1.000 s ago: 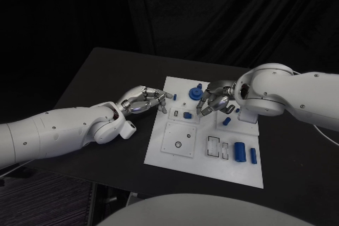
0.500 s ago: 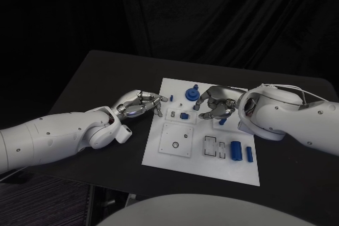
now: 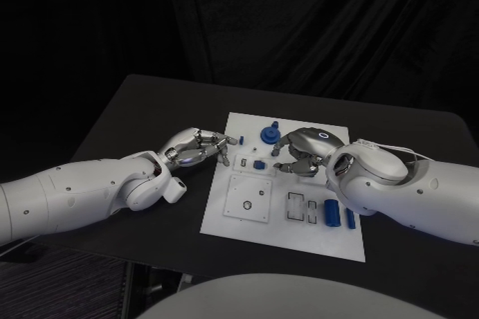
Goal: Assemble the parts on the task board
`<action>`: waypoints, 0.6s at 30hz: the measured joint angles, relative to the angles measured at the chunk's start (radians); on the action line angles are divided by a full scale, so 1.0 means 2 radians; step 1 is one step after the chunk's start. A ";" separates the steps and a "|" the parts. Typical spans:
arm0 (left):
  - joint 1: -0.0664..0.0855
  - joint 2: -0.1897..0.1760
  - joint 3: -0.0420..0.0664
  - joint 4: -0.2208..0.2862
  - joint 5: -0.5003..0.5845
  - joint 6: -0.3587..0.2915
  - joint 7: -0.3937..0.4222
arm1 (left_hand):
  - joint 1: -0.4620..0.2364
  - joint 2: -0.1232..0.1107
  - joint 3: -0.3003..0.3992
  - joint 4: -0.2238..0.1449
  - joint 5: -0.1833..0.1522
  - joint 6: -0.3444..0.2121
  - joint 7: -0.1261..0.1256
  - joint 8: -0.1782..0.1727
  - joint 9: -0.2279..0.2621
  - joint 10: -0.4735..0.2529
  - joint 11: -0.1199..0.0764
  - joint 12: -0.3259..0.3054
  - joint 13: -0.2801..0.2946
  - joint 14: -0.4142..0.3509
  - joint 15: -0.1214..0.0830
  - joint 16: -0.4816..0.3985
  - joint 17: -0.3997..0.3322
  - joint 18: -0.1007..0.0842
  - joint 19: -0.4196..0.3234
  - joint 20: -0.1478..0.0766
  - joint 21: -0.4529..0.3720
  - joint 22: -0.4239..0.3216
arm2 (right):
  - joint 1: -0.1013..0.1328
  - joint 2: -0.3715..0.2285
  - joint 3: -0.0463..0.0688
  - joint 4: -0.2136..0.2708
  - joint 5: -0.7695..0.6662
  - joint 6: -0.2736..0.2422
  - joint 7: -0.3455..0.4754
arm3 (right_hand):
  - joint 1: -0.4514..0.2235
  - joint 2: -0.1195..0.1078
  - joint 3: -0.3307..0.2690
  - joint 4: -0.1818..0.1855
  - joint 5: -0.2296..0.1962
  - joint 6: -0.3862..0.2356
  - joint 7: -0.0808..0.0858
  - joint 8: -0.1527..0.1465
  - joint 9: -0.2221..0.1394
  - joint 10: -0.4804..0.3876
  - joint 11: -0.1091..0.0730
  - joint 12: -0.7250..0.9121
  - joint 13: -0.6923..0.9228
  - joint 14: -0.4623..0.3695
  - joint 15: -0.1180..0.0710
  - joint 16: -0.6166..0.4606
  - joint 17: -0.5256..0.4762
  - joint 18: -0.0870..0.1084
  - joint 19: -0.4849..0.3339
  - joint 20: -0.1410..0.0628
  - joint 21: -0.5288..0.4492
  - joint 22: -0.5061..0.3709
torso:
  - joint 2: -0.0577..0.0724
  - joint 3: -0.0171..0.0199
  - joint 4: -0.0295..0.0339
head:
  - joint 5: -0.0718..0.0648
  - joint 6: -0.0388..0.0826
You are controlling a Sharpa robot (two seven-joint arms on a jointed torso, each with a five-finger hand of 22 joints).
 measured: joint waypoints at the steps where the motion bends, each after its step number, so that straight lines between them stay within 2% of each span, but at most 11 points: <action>1: 0.000 0.000 0.000 0.000 0.000 0.000 0.000 | 0.000 0.000 0.000 0.000 0.000 0.000 0.000 0.000 0.000 0.000 0.000 0.000 0.000 0.000 0.000 0.000 0.000 0.000 0.000 0.000 0.000 0.000 | -0.002 0.002 0.000 -0.002 -0.004 -0.004 0.000 | 0.000 0.000 -0.001 0.001 -0.002 0.000 0.000 0.000 -0.001 0.000 0.000 0.000 0.000 0.000 0.000 0.000 0.000 0.000 0.000 0.000 0.000 0.000 | 0.000 0.0000 0.0000 | -0.001 0.000; 2: 0.000 0.000 0.000 0.000 0.000 0.000 0.000 | 0.000 0.000 0.000 0.000 0.000 0.000 0.000 0.000 0.000 0.000 0.000 0.000 0.000 0.000 0.000 0.000 0.000 0.000 0.000 0.000 0.000 0.000 | -0.004 0.005 0.000 -0.004 -0.007 -0.008 0.000 | 0.000 0.000 -0.001 0.001 -0.002 0.000 0.000 0.000 -0.003 0.000 0.000 0.000 0.000 0.000 0.000 0.000 0.000 0.000 0.000 0.000 0.000 0.000 | 0.000 0.0000 -0.0001 | -0.001 0.000; 4: 0.000 0.000 0.000 0.000 0.000 0.000 0.000 | 0.000 0.000 0.000 0.000 0.000 0.000 0.000 0.000 0.000 0.000 0.000 0.000 0.000 0.000 0.000 0.000 0.000 0.000 0.000 0.000 0.000 0.000 | -0.009 0.010 0.000 -0.008 -0.012 -0.016 -0.001 | -0.003 -0.003 -0.001 0.006 -0.008 0.000 0.000 0.002 -0.007 0.000 0.000 0.000 0.000 0.000 0.000 0.000 0.000 -0.008 0.000 0.000 0.002 0.000 | 0.000 0.0000 -0.0001 | -0.002 0.000; 10: 0.000 0.000 0.000 0.001 0.000 0.000 0.000 | 0.000 0.000 0.000 0.000 0.000 0.000 0.000 0.000 0.000 0.000 0.000 0.000 0.001 0.000 0.000 0.000 0.000 0.000 0.000 0.000 0.000 0.000 | -0.017 0.025 0.000 -0.019 -0.023 -0.028 -0.001 | -0.003 -0.003 -0.002 0.006 -0.009 0.000 0.000 0.002 -0.011 0.000 0.000 0.000 0.000 0.000 0.000 0.000 0.000 -0.008 0.000 0.000 0.002 0.000 | 0.000 -0.0003 0.0000 | -0.005 0.000; 18: 0.000 0.001 0.000 0.000 0.000 0.000 0.000 | 0.000 0.000 0.000 0.000 -0.002 0.000 0.000 0.000 0.000 0.000 0.000 0.000 0.001 0.000 0.000 -0.002 0.000 0.000 0.000 0.000 0.000 0.000 | -0.023 0.043 0.000 -0.034 -0.030 -0.030 -0.003 | -0.003 -0.003 -0.002 0.006 -0.010 0.000 0.000 0.002 -0.023 -0.001 0.001 0.000 0.000 -0.001 0.001 0.000 0.000 -0.008 0.001 0.002 0.002 0.000 | 0.001 -0.0012 0.0005 | -0.008 0.000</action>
